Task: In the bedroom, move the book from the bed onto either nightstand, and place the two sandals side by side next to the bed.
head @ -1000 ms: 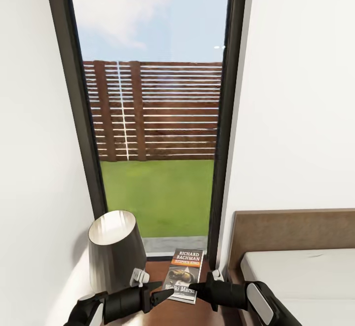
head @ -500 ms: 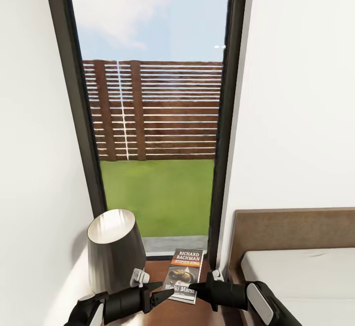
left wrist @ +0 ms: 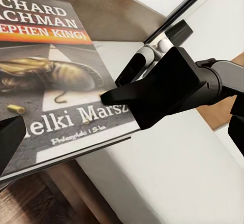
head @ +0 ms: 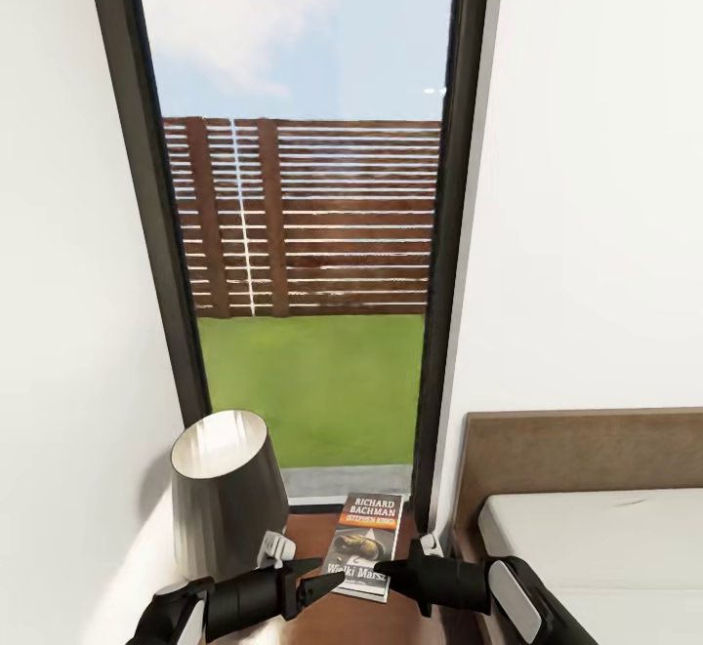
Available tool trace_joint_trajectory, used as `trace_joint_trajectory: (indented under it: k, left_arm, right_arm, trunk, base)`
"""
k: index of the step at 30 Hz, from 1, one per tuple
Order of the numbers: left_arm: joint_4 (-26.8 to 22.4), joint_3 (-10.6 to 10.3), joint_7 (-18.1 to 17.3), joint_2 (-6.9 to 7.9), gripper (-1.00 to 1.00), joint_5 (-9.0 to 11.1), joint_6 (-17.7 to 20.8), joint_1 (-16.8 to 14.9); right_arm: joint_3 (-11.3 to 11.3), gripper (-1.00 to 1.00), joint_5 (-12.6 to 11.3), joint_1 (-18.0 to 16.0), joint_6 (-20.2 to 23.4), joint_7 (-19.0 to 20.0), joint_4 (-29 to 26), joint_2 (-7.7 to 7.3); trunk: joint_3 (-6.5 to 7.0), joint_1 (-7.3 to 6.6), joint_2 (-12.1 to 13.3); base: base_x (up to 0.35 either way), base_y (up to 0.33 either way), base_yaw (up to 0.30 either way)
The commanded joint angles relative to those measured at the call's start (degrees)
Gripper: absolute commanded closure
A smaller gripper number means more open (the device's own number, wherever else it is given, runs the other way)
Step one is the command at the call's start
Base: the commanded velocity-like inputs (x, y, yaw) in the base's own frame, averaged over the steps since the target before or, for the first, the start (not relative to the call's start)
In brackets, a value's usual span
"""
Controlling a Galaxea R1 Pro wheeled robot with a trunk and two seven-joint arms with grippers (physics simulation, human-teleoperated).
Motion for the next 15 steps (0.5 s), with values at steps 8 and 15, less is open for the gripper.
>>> trace_joint_trajectory:
  k: [8, 15]
  left_arm:
    - [0.0, -0.1, -0.1, 0.02, -1.00, 0.5, 0.6, -0.1]
    - [0.0, -0.1, -0.1, -0.06, -1.00, 0.6, 0.7, 0.0]
  right_arm:
    - [0.2, 1.00, -0.1, -0.1, 0.1, 0.4, 0.0, 0.03]
    - [0.2, 1.00, -0.1, -0.1, 0.1, 0.4, 0.0, 0.03]
  trunk:
    - [-1.53, 1.78, -3.3]
    - [-2.79, 3.31, -6.1]
  base:
    - [0.000, 0.000, 0.000]
    - [0.000, 0.000, 0.000]
